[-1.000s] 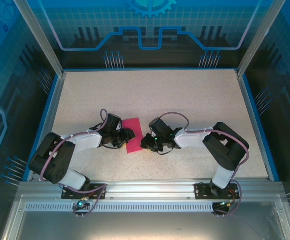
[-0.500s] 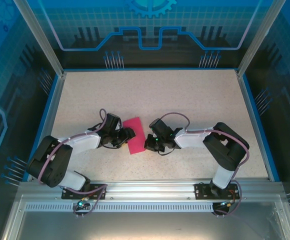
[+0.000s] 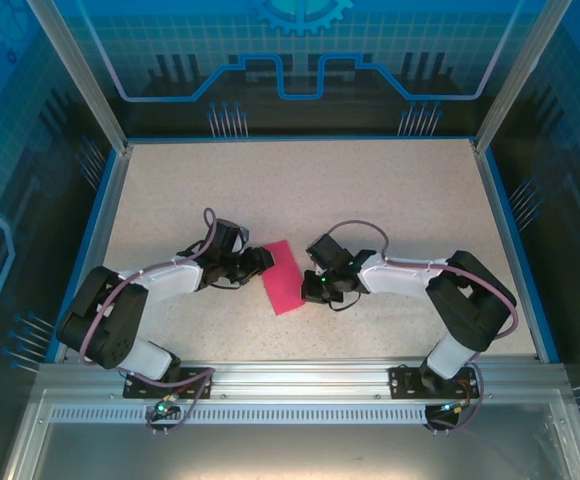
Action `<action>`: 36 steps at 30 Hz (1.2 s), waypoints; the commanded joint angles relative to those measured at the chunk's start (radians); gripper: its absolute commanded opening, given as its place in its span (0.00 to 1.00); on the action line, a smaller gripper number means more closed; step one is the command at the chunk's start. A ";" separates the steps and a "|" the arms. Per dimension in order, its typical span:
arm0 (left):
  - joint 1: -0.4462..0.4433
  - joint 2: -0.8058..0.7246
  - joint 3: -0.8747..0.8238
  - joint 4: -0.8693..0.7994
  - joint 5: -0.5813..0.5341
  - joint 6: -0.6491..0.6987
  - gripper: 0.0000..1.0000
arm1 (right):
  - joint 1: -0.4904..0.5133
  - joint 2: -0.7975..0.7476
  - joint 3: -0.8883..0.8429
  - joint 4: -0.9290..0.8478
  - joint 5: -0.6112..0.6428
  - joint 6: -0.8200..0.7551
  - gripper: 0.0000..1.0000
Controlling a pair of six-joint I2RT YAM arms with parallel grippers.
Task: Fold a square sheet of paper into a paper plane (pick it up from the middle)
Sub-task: Third fold the triangle at the center of the table.
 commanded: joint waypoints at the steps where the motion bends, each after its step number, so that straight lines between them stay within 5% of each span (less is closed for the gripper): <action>1: 0.005 -0.054 0.009 -0.020 -0.055 0.032 0.47 | -0.017 -0.014 0.022 -0.053 0.011 -0.023 0.00; 8: 0.003 0.005 -0.005 0.107 0.054 0.025 0.46 | -0.016 -0.012 0.028 -0.041 -0.004 -0.027 0.00; 21: 0.003 0.128 0.010 0.071 0.014 0.043 0.33 | -0.015 -0.006 0.028 0.077 -0.052 0.028 0.02; 36: 0.004 0.164 0.001 0.080 0.016 0.058 0.32 | -0.002 0.128 0.116 0.247 -0.115 0.068 0.01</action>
